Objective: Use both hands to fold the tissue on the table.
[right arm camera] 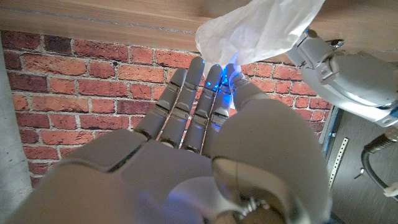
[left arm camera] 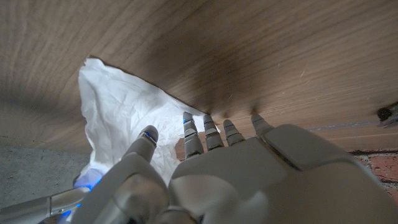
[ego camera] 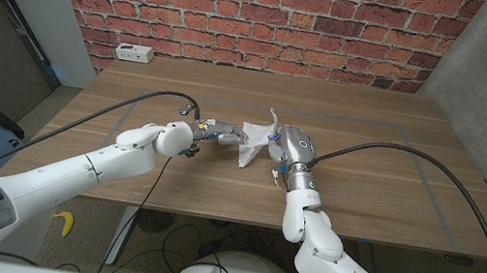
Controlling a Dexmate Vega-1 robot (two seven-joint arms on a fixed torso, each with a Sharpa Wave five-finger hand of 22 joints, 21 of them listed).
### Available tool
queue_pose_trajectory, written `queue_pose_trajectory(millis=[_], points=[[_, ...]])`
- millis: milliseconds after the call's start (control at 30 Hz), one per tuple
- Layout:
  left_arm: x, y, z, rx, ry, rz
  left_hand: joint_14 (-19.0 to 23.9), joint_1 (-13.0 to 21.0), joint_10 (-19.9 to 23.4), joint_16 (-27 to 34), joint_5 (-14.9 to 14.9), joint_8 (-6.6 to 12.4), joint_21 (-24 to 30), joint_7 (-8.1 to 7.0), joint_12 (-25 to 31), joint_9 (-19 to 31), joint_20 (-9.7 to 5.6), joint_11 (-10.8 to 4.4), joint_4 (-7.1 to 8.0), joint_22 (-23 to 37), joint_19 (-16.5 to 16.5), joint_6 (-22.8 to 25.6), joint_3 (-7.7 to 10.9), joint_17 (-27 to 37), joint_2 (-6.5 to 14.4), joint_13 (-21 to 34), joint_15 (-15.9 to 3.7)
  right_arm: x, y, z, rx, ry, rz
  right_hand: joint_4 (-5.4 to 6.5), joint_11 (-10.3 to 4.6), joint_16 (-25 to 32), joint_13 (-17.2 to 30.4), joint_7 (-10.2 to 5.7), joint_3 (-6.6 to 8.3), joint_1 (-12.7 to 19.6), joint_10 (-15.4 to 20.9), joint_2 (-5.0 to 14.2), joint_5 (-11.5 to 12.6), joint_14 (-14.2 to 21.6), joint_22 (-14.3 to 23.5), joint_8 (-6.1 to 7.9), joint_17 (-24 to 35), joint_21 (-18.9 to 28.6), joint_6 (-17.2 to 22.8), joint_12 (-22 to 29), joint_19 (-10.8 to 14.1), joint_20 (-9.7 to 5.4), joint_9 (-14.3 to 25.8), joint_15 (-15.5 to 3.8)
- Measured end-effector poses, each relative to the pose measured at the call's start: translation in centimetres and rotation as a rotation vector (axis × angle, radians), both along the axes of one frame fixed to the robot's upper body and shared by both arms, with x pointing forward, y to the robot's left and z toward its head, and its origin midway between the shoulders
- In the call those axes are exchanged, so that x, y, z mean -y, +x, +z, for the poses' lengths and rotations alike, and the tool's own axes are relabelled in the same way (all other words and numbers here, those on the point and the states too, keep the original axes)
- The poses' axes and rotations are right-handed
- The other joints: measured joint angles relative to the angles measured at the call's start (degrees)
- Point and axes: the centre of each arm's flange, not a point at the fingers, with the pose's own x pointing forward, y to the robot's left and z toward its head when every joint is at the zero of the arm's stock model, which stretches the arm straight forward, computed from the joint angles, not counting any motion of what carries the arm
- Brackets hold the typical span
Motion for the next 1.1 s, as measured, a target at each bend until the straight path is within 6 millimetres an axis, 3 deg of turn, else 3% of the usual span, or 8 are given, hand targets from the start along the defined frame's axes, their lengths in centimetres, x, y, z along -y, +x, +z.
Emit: queue_pose_trajectory(millis=[500, 1100], points=[[0.1, 0.2, 0.2, -0.009, -0.001, 0.005, 0.40, -0.23, 0.00, 0.00, 0.00, -0.01, 0.04, 0.29, -0.01, -0.02, 0.00, 0.00, 0.25, 0.00, 0.00, -0.30, -0.25, 0.16, -0.23, 0.04, 0.20, -0.6, 0.0, 0.5, 0.003, -0.176, 0.062, -0.08, -2.46, -3.08, 0.10, -2.14, 0.10, -0.64, -1.22, -0.64, -0.01, 0.01, -0.01, -0.01, -1.10, 0.44, -0.10, -0.45, -1.48, 0.24, -0.62, 0.00], [0.2, 0.2, 0.0, -0.017, -0.007, 0.011, 0.61, -0.45, 0.20, 0.00, 0.00, -0.06, 0.04, 0.28, -0.07, 0.00, 0.00, 0.20, 0.25, 0.00, 0.00, -0.31, -0.24, 0.15, -0.46, 0.05, 0.00, -1.9, 0.5, 1.1, 0.009, -0.337, 0.129, -0.18, -3.08, -5.44, -1.10, -2.65, -1.16, -0.63, -0.80, -0.63, 0.23, -0.38, -0.01, 0.20, -1.09, 1.28, 0.00, -1.36, -2.27, 0.22, -1.17, -0.04]])
